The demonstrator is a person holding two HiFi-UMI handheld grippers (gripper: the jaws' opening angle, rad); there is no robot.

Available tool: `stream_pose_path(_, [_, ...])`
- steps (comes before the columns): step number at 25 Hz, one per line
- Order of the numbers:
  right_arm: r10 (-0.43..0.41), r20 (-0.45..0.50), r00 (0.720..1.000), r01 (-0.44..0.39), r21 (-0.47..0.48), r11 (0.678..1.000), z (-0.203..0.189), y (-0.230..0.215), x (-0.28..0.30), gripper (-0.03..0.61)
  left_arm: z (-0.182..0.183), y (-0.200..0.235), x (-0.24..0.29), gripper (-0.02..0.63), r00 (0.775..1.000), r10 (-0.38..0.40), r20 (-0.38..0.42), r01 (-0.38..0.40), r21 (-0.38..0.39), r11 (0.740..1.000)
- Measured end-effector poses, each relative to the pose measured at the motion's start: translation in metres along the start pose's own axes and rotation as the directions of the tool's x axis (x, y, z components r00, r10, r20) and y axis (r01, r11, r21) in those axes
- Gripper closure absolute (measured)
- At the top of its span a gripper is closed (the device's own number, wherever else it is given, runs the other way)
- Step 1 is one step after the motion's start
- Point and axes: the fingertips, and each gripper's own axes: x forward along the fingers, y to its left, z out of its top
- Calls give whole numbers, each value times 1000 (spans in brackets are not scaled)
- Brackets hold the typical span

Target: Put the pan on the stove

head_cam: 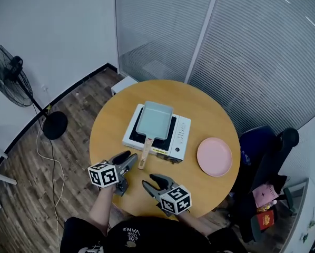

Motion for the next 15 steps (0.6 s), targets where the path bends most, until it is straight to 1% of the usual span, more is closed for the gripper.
stream_pose_path(2, [-4, 11, 1000, 4, -9, 1000, -1, 2, -9, 424, -4, -7, -8, 428, 999, 31, 22, -31, 27, 999])
stream_pose_path(4, [-6, 19, 1000, 6, -13, 1000, -3, 2, -18, 447, -8, -15, -15, 439, 998, 54, 41, -56, 44, 997])
stream_pose_path(9, [-3, 33, 999, 4, -19, 1000, -10, 5, -41, 505, -22, -41, -34, 501, 992, 89, 93, -96, 69, 993])
stream_pose_path(11, [0, 36, 999, 0, -25, 1000, -13, 5, -50, 520, -28, -50, -39, 526, 988, 108, 112, -118, 83, 990])
stream_pose_path(13, [8, 33, 999, -7, -31, 999, -17, 6, -58, 529, -34, -57, -44, 542, 981, 141, 132, -156, 104, 982])
stream_pose_path(15, [19, 29, 999, -18, -35, 999, -21, 6, -65, 535, -41, -64, -49, 572, 972, 174, 156, -193, 120, 974])
